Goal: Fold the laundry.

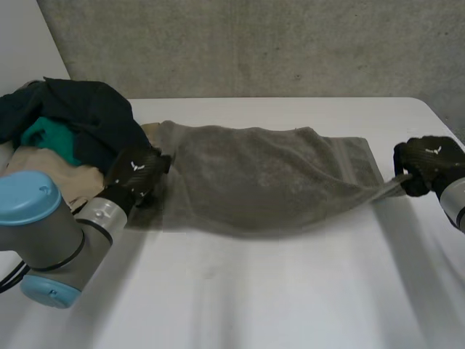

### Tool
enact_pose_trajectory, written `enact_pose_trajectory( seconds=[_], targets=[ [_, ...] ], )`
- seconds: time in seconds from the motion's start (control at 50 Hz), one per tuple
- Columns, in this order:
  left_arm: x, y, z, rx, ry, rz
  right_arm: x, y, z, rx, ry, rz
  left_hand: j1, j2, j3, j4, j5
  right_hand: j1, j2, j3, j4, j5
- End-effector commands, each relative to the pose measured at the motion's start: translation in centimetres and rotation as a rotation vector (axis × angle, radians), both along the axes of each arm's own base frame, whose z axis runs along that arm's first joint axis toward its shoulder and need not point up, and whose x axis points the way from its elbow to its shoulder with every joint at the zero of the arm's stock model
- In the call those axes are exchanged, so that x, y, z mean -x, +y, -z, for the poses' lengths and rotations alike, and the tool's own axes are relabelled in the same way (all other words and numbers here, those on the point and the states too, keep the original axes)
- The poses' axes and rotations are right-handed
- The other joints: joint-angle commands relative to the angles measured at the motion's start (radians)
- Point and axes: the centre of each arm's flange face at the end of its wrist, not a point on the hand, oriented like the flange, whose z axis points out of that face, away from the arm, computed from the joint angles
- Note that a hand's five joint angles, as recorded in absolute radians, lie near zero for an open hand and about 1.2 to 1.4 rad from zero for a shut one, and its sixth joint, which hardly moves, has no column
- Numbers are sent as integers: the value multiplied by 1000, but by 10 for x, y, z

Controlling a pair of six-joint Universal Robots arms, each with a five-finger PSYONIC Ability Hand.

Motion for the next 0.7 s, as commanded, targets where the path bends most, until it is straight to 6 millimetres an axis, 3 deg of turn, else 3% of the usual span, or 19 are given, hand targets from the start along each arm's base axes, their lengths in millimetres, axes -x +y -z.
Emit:
enact_pose_trajectory(
  seconds=[0.02, 0.24, 0.38, 0.54, 0.7],
  targets=[
    [-15, -13, 16, -48, -6, -46, 3, -4, 1, -1, 1, 7, -95, -130, -134, -129, -129, 259, 217, 206, 198, 215],
    [-19, 4, 23, -134, -26, -45, 3, -3, 2, -4, 2, 9, -133, -168, -172, -167, -168, 259, 217, 206, 198, 215],
    [-22, 14, 19, -150, -42, -40, 3, -4, 2, -3, 3, 10, -271, -306, -310, -305, -306, 259, 217, 206, 198, 215],
    [-33, -5, 17, -126, -34, -84, 3, -4, 8, -19, 5, 8, -242, -276, -280, -276, -276, 259, 217, 206, 198, 215],
    [-32, -19, 31, -154, -42, -90, 2, -3, 15, -44, 5, 7, -239, -274, -278, -273, -273, 259, 217, 206, 198, 215]
  ],
)
